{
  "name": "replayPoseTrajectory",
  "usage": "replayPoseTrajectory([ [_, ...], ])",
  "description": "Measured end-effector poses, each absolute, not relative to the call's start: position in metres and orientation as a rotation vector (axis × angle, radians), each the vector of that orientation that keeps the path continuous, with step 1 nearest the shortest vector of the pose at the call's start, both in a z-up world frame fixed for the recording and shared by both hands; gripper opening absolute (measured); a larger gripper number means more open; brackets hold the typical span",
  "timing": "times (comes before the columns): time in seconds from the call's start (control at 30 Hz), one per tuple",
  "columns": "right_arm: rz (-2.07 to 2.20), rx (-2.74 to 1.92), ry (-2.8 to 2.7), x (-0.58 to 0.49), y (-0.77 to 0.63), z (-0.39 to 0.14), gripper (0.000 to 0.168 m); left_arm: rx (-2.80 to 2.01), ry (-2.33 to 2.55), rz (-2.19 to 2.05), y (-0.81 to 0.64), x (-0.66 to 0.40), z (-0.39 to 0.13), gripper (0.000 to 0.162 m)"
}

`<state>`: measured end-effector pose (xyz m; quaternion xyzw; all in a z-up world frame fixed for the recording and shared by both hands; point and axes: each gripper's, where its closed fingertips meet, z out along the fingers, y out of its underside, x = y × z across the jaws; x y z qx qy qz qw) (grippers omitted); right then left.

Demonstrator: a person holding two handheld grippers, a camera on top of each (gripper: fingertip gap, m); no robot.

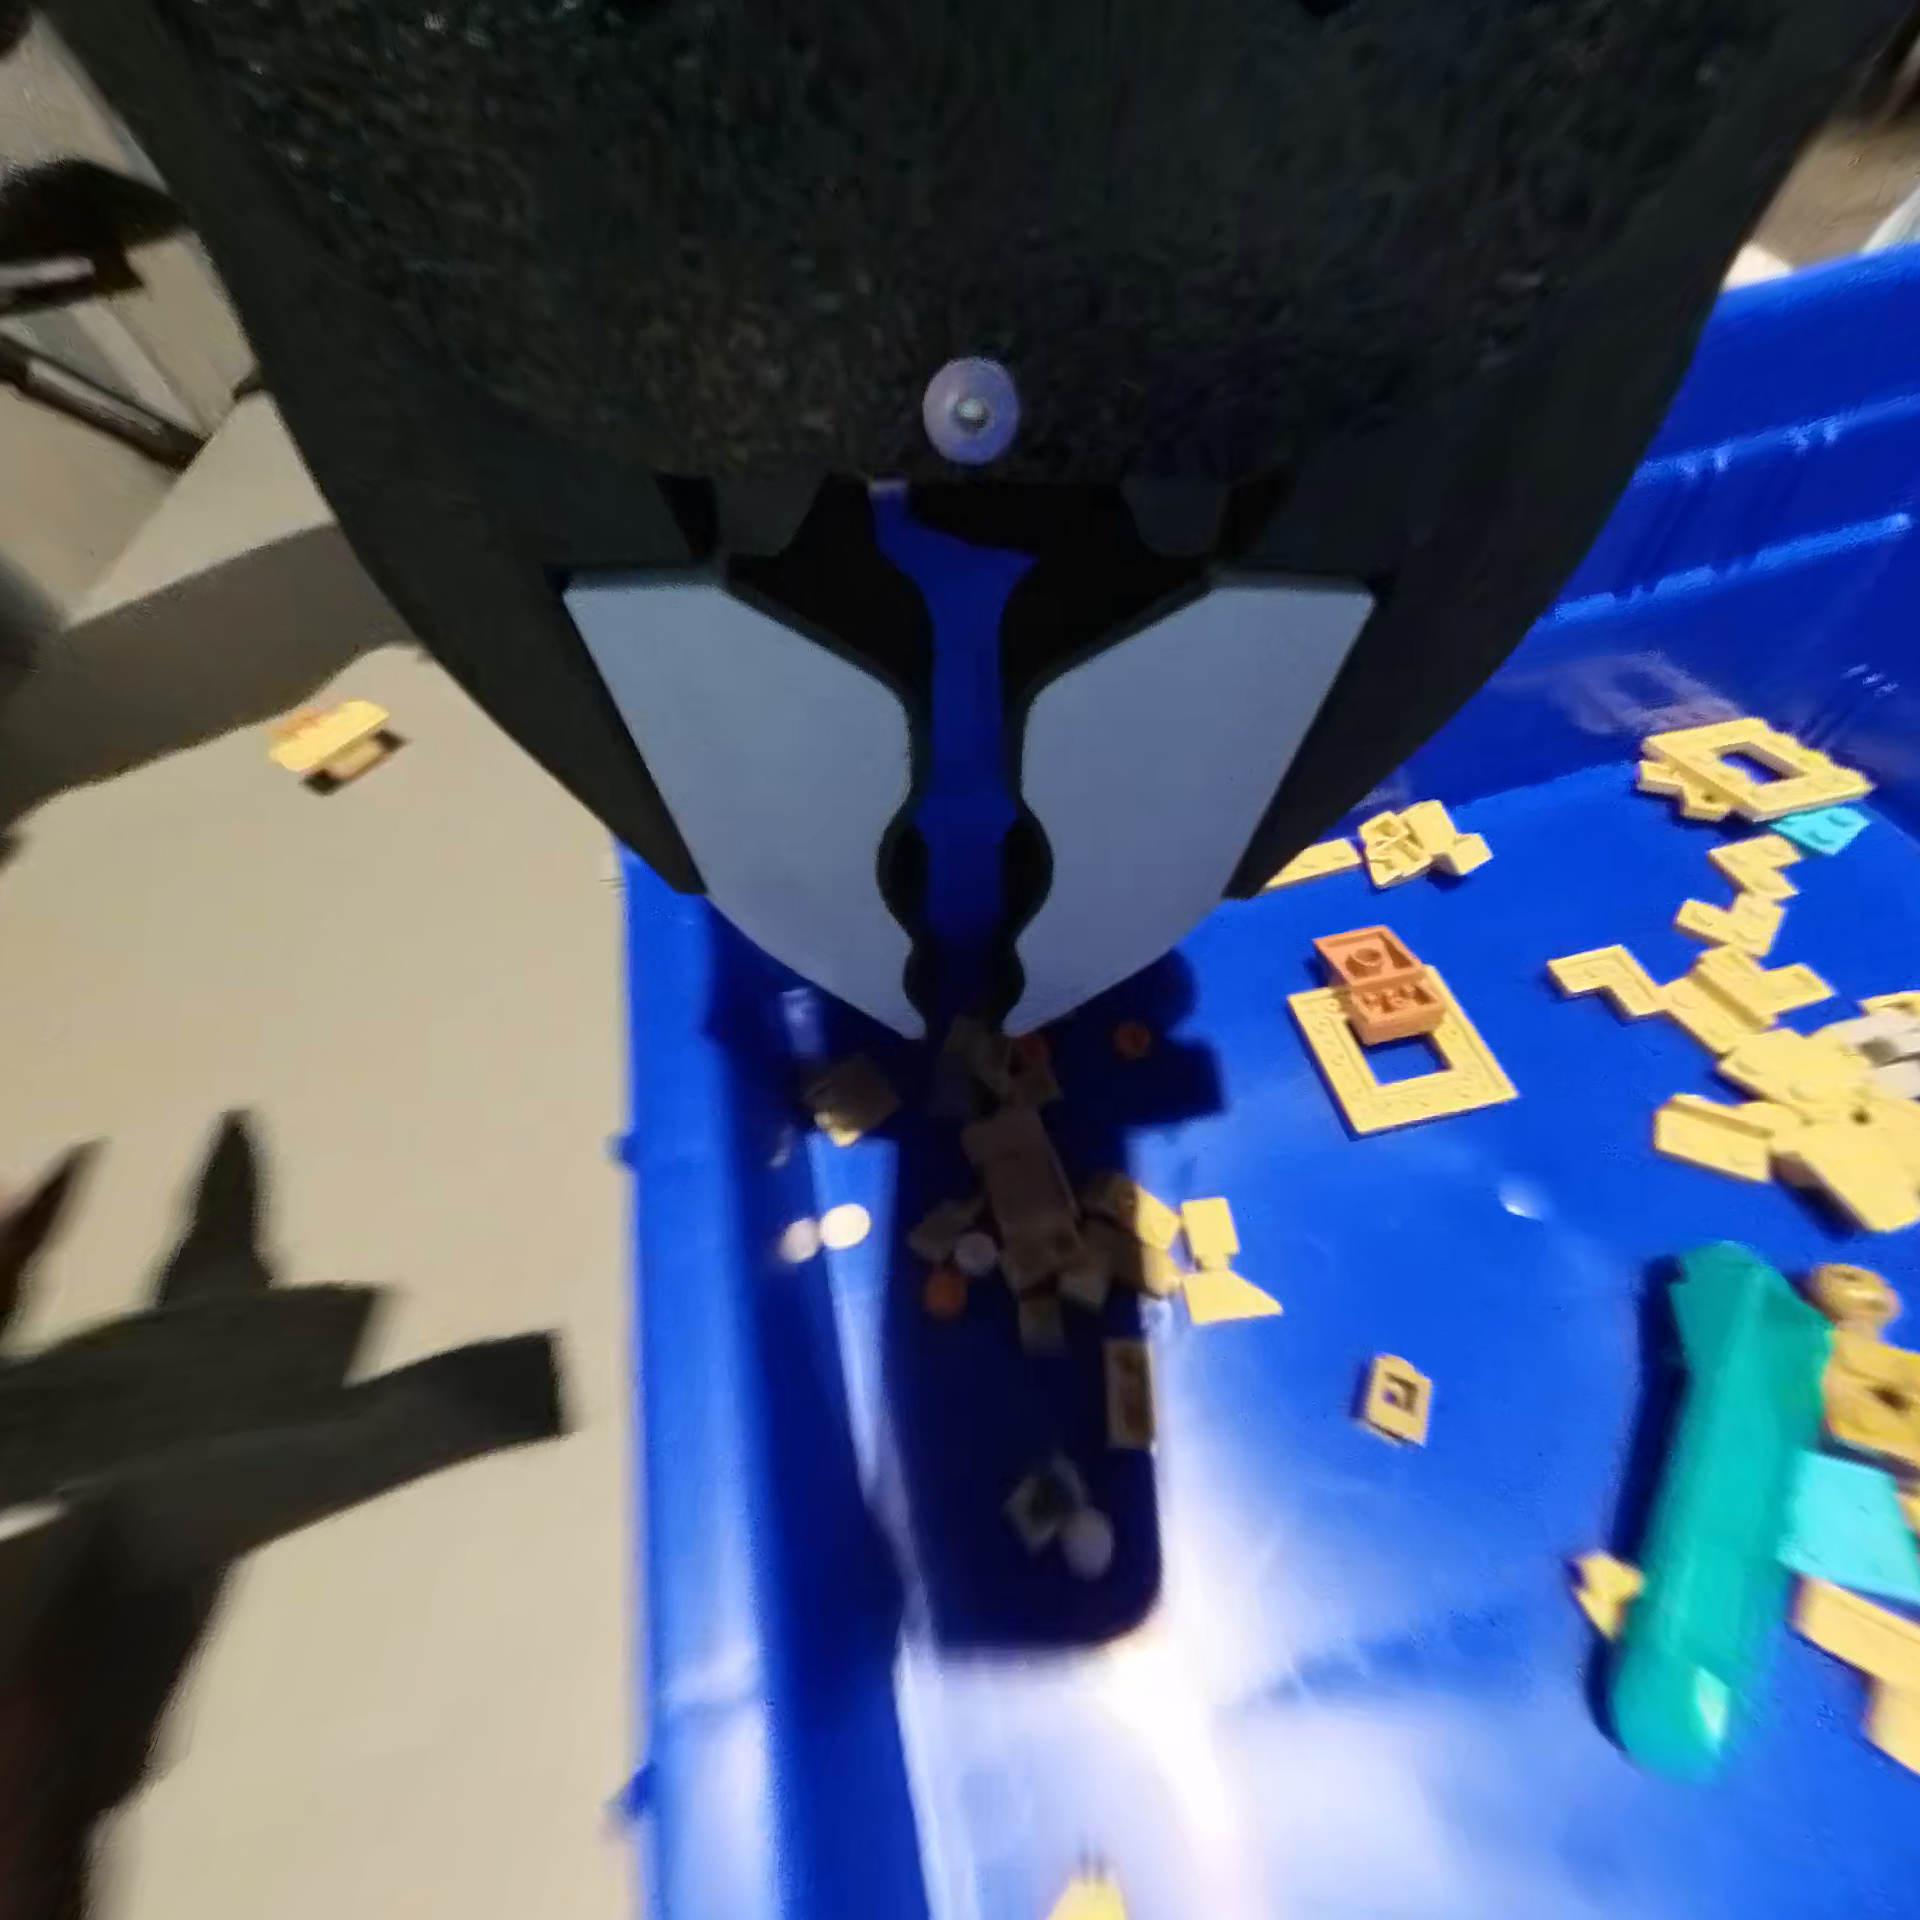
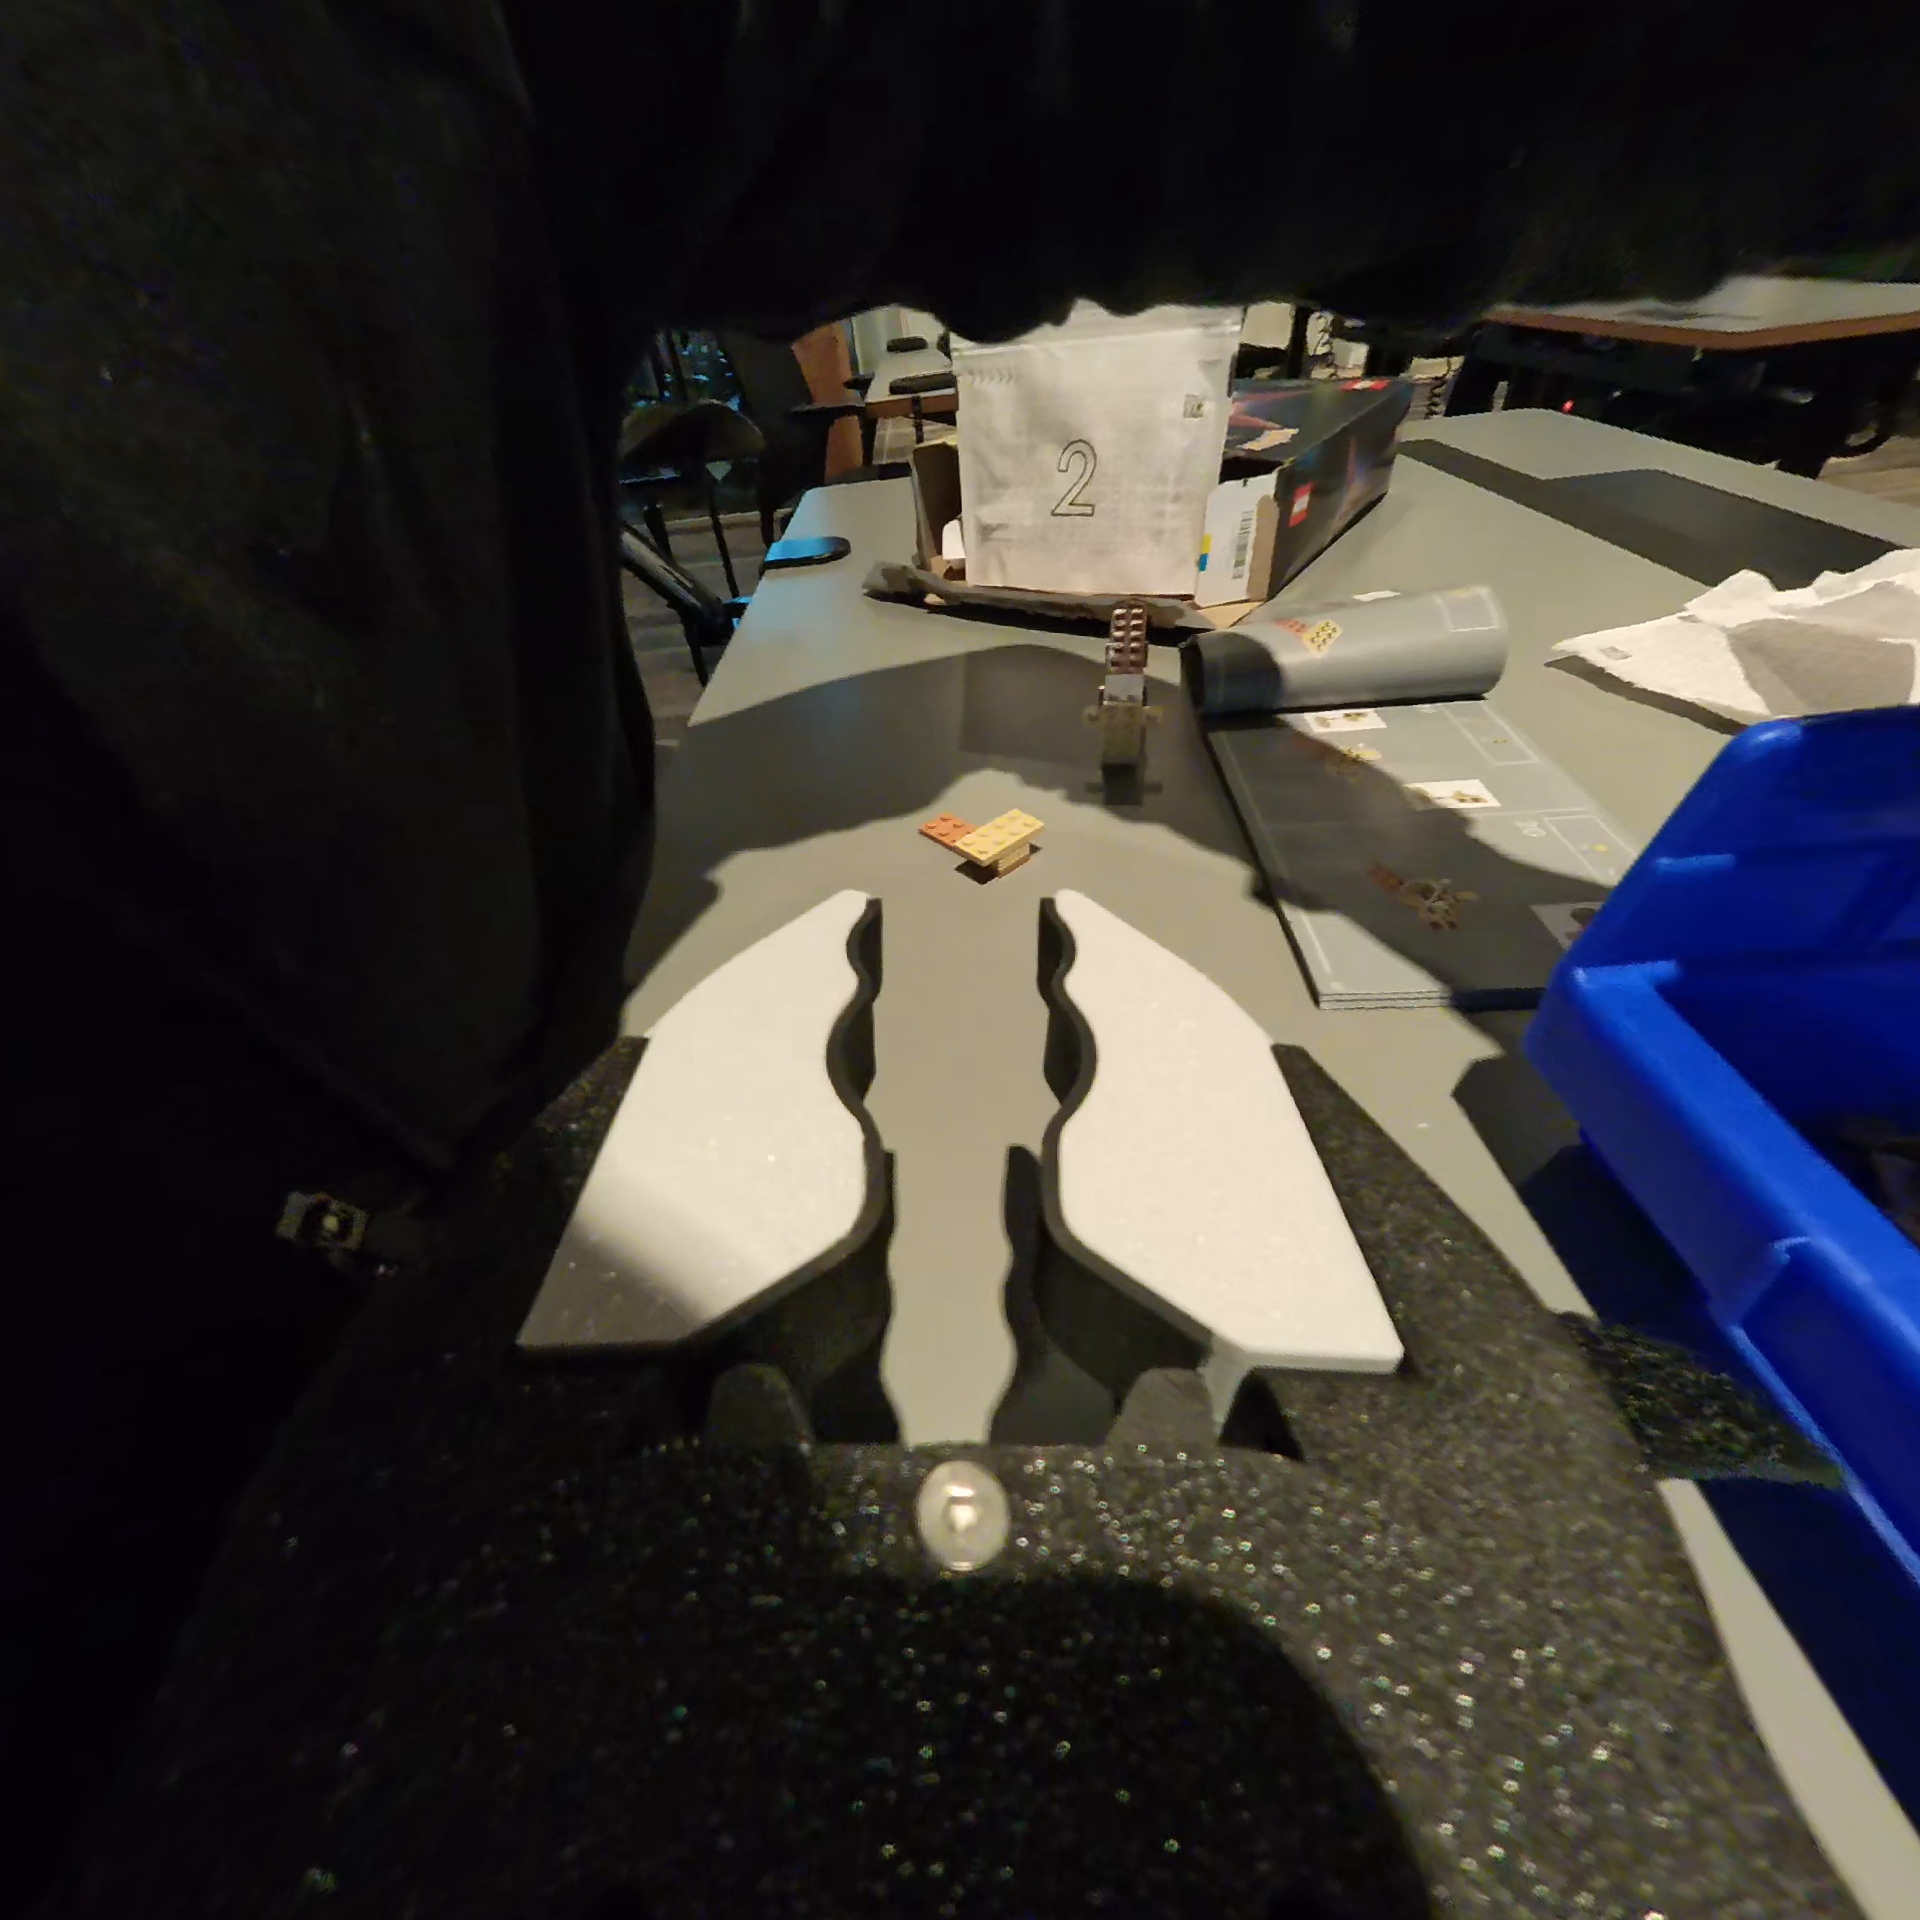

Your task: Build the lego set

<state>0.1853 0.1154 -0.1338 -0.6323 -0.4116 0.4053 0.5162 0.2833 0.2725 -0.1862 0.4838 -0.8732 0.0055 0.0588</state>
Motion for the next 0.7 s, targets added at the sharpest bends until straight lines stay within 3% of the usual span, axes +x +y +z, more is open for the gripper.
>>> replayPoseTrajectory([
  [0.7,0.986,-1.513,-1.059,0.177,0.103,-0.137,0.029,1.348,-2.599,-0.288,0.281,0.272,-0.215,0.012],
])
